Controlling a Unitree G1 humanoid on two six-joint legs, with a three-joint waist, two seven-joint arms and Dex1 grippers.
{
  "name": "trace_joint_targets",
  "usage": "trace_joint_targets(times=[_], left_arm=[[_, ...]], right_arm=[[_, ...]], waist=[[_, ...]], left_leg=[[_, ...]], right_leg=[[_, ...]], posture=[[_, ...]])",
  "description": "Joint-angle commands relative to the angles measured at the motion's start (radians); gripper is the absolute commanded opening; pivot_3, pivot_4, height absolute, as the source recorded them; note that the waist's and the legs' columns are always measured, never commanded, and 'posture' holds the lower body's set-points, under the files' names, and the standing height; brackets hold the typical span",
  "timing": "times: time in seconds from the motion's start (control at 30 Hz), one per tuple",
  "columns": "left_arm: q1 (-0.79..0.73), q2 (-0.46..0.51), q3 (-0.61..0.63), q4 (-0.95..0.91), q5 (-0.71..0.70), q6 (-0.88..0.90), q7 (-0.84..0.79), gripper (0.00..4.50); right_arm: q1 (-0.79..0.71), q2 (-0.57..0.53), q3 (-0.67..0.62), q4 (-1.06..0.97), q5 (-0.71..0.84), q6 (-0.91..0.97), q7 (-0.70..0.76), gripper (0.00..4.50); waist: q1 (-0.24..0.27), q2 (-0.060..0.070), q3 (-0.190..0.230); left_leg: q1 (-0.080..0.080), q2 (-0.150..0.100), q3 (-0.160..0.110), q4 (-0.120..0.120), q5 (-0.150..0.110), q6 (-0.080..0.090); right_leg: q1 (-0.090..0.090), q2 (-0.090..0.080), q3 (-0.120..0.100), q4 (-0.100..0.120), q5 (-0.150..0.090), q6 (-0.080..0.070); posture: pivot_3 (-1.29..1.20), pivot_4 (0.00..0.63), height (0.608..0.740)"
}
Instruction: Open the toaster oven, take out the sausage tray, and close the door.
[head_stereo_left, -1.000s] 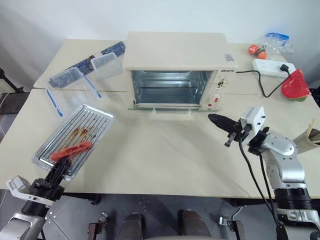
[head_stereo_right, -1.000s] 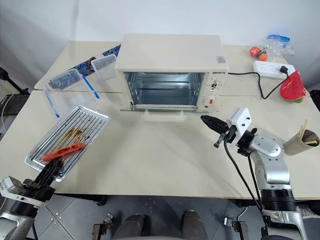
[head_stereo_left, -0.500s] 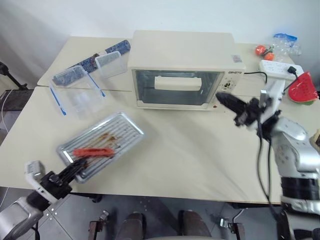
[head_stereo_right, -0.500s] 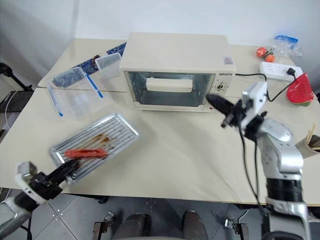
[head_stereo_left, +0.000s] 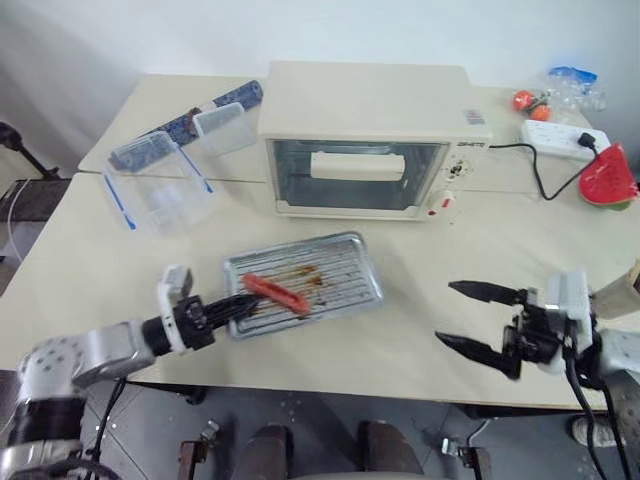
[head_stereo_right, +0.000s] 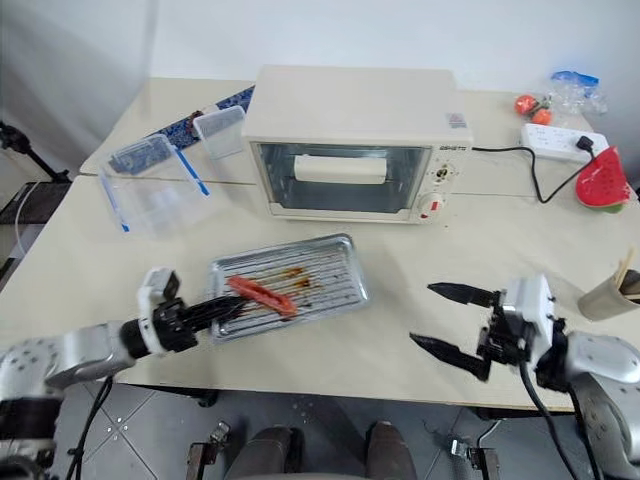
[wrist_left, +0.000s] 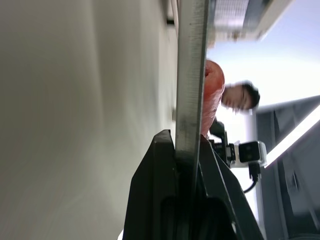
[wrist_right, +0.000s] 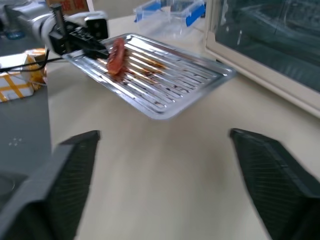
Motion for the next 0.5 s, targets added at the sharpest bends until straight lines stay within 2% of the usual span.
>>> trace_joint_targets(times=[0.03, 0.13, 0.23, 0.5], left_arm=[[-0.086, -0.029, -0.071, 0.021, 0.093, 0.046, -0.072, 0.00], [-0.134, -0.052, -0.098, 0.042, 0.166, 0.068, -0.109, 0.00], [-0.203, -0.108, -0.148, 0.074, 0.296, 0.071, -0.130, 0.00], [-0.295, -0.200, -0.172, 0.121, 0.558, 0.069, -0.205, 0.00]], right_arm=[[0.093, -0.019, -0.096, -0.076, 0.000, -0.040, 0.030, 4.46], [0.136, -0.013, -0.132, -0.088, -0.004, -0.051, 0.016, 4.46], [0.189, 0.005, -0.178, -0.099, -0.008, -0.055, -0.012, 4.46], [0.251, 0.029, -0.189, -0.158, -0.001, -0.057, -0.065, 4.46]], waist=[[0.002, 0.000, 0.000], [-0.004, 0.000, 0.000], [-0.001, 0.000, 0.000], [0.026, 0.003, -0.002]], left_leg=[[0.000, -0.001, 0.000, 0.000, 0.000, 0.000], [0.000, -0.002, 0.001, 0.001, 0.000, 0.000], [0.001, -0.002, 0.001, 0.001, 0.001, 0.000], [0.004, -0.006, -0.001, 0.004, 0.003, 0.003]], right_leg=[[0.000, 0.000, 0.000, 0.000, 0.000, 0.000], [0.000, 0.000, 0.000, 0.000, 0.000, 0.000], [0.001, 0.000, 0.000, 0.001, 0.000, 0.000], [0.008, -0.002, 0.002, -0.001, 0.002, 0.003]], posture=[[0.00, 0.150, 0.740], [0.00, 0.150, 0.740], [0.00, 0.150, 0.740], [0.00, 0.150, 0.740]])
